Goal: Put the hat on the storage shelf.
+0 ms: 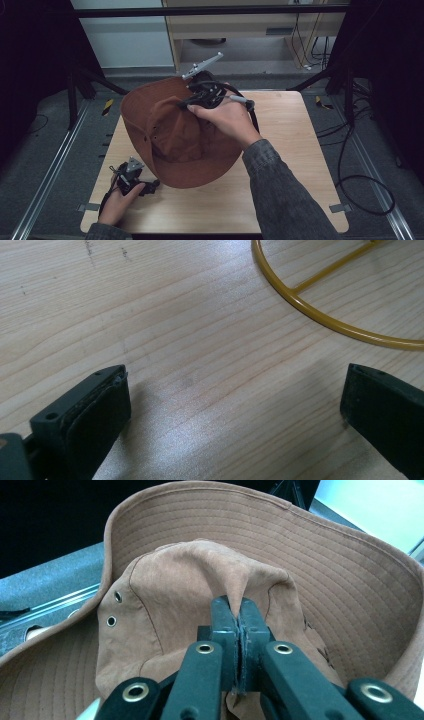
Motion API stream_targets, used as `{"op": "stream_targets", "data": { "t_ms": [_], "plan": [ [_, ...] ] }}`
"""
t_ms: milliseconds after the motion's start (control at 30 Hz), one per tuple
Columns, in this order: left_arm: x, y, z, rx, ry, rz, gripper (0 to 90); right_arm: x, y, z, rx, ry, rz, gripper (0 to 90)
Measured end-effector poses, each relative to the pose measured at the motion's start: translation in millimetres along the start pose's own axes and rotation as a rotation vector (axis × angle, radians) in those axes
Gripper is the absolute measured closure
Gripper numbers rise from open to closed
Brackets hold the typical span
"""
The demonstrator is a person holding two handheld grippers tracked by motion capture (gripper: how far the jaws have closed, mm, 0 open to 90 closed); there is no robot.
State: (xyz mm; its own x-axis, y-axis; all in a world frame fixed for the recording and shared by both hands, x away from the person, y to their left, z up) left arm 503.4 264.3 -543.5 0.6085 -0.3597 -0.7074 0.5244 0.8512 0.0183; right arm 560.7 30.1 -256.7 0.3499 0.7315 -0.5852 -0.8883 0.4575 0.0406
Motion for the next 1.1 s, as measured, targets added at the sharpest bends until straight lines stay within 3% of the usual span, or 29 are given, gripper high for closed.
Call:
{"op": "stream_targets", "data": {
  "t_ms": [200, 433, 933, 1100],
  "plan": [
    [0.0, -0.1, 0.0, 0.0, 0.0, 0.0, 0.0, 2.2, 0.5, -1.2, 0.002, -0.004, 0.005, 86.3],
    [0.0, 0.0, 0.0, -0.001, -0.001, 0.0, 0.0, -2.2, 0.2, -1.3, 0.005, -0.015, -0.001, 75.7],
    [0.0, -0.1, 0.0, 0.0, 0.0, -0.001, 0.0, -20.5, 1.1, -6.3, -0.026, -0.053, -0.064, 34.6],
    [0.0, -0.1, 0.0, 0.0, 0.0, -0.001, 0.0, -28.3, -3.8, -9.9, -0.012, -0.07, -0.087, 24.8]
  ]
}}
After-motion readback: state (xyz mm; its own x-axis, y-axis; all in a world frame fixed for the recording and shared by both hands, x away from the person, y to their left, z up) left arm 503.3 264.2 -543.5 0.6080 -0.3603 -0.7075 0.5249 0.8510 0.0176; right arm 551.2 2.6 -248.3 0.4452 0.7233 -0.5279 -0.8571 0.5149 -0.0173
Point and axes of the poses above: each handheld gripper's, and its own axes: x roughly forward along the jaws, z roughly out of its top, y roughly to its left, the point moved 5 cm from there along x, roughly forward along the jaws
